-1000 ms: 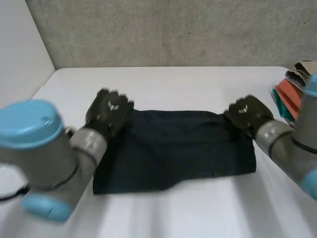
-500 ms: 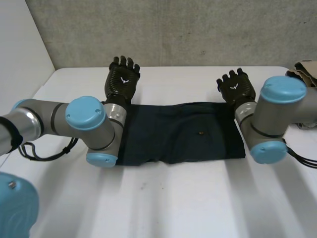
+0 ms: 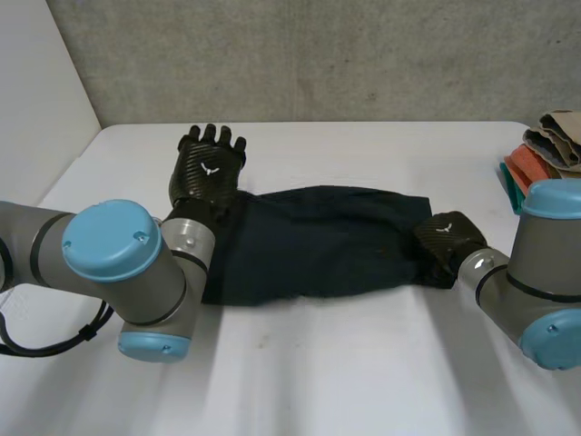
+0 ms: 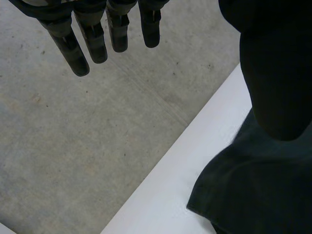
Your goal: Fold the laundry.
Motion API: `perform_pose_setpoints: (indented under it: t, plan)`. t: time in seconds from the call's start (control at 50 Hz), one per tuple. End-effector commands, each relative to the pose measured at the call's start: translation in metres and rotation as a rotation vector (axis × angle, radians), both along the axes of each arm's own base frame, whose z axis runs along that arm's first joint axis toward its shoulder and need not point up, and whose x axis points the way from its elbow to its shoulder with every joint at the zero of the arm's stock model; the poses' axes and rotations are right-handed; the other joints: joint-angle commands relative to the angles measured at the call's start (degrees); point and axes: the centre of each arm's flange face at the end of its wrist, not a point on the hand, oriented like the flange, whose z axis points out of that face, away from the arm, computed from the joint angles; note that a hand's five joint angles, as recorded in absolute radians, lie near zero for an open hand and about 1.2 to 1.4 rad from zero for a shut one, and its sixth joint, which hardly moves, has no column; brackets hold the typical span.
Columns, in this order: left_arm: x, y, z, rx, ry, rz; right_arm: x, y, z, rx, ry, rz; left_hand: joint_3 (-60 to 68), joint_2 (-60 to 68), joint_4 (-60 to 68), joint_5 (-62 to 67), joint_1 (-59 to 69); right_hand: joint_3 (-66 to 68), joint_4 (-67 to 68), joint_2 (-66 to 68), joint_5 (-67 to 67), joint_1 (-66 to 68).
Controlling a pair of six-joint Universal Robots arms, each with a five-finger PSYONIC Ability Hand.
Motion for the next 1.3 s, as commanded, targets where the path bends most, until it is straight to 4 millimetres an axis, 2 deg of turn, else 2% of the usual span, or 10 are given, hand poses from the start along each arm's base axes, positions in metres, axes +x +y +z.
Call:
perform_pose_setpoints:
  t: [0.02,0.2,0.3,0.4,0.54,0.58,0.64,0.94,1.14,1.3]
  plan:
    - [0.006,0.007,0.017,-0.020,0.029,0.002,-0.028,-0.015,0.031,-0.203,0.091,-0.125,-2.34,-2.03,-1.80,-2.80,-1.84,16.11,16.20,15.77,17.77,23.54]
    - [0.018,0.023,0.039,-0.029,0.098,-0.003,-0.050,-0.022,0.060,-0.396,0.413,-0.084,-2.34,-2.03,-1.80,-2.80,-1.84,16.11,16.20,15.77,17.77,23.54]
    - [0.022,0.027,0.040,-0.015,0.127,-0.005,0.020,0.006,0.081,-0.582,0.354,0.114,-2.34,-2.03,-1.80,-2.80,-1.84,16.11,16.20,15.77,17.77,23.54]
    - [0.025,0.029,0.038,-0.003,0.128,-0.001,0.099,0.068,0.053,-0.665,0.241,0.476,-2.34,-2.03,-1.80,-2.80,-1.84,16.11,16.20,15.77,17.77,23.54]
    - [0.027,0.030,0.038,0.000,0.130,0.003,0.122,0.134,-0.004,-0.631,0.274,0.841,-2.34,-2.03,-1.80,-2.80,-1.84,16.11,16.20,15.77,17.77,23.54]
    - [0.027,0.030,0.039,-0.004,0.134,0.000,0.120,0.138,-0.010,-0.652,0.307,0.877,-2.34,-2.03,-1.80,-2.80,-1.84,-14.77,-14.68,-15.11,-13.11,-7.34]
    - [0.025,0.027,0.044,-0.017,0.149,0.000,0.120,0.138,-0.002,-0.660,0.295,0.859,-2.34,-2.03,-1.80,-2.80,-1.84,-53.89,-53.80,-54.23,-52.23,-46.46]
    - [-0.026,0.020,0.067,0.054,0.345,-0.144,0.038,0.050,0.108,-0.174,-0.513,0.241,-1.33,-1.02,-0.79,-1.79,-0.83,-53.89,-53.80,-54.23,-52.23,-46.46]
    - [-0.066,0.040,0.025,0.340,0.299,-0.273,0.027,0.013,0.082,0.041,-0.411,0.135,-1.00,-0.68,-0.46,-1.45,-0.50,-53.89,-53.80,-54.23,-52.23,-46.46]
    - [-0.061,0.050,-0.011,0.469,0.202,-0.190,0.035,-0.005,0.050,0.177,-0.326,0.149,-0.66,-0.34,-0.12,-1.11,-0.16,-53.89,-53.80,-54.23,-52.23,-46.46]
